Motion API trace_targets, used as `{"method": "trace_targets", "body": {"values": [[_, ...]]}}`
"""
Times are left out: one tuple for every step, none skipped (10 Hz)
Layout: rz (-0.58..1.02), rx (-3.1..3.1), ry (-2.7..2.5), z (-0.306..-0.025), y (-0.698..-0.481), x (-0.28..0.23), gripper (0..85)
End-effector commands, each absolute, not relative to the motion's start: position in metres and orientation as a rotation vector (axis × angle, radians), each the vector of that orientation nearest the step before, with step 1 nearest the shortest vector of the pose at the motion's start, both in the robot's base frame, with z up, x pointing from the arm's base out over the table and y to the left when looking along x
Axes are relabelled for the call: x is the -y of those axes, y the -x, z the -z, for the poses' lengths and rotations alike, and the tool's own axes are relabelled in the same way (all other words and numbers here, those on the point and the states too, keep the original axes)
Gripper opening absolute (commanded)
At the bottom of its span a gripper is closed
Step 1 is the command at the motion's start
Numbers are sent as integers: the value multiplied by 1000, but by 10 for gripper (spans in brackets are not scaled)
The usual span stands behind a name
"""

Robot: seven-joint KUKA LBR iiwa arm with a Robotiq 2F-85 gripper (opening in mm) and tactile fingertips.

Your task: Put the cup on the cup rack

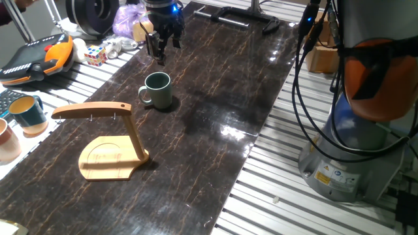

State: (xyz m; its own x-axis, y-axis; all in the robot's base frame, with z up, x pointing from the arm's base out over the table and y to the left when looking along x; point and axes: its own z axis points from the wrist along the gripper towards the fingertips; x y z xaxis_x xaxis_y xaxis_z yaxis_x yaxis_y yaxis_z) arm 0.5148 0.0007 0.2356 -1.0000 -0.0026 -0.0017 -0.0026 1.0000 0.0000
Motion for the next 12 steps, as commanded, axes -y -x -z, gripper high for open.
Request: {"method": "trace_targets", "body": {"values": [[0, -3140, 4, -236, -515, -1, 840], [68, -3115, -204, -240, -515, 2, 7], [43, -3130, -216, -247, -515, 5, 7], [45, -3145, -224, -255, -517, 8, 7], [43, -3149, -229, -262, -517, 9, 7], [86, -3143, -249, -267, -515, 10, 7], [73, -3150, -264, -267, -514, 12, 7], [60, -3144, -261, -269, -513, 15, 7], [40, -3142, -238, -268, -514, 15, 7], [31, -3145, -236, -266, -517, 13, 7], [19, -3140, -275, -264, -520, 13, 7], [18, -3113, -383, -262, -523, 13, 7]]}}
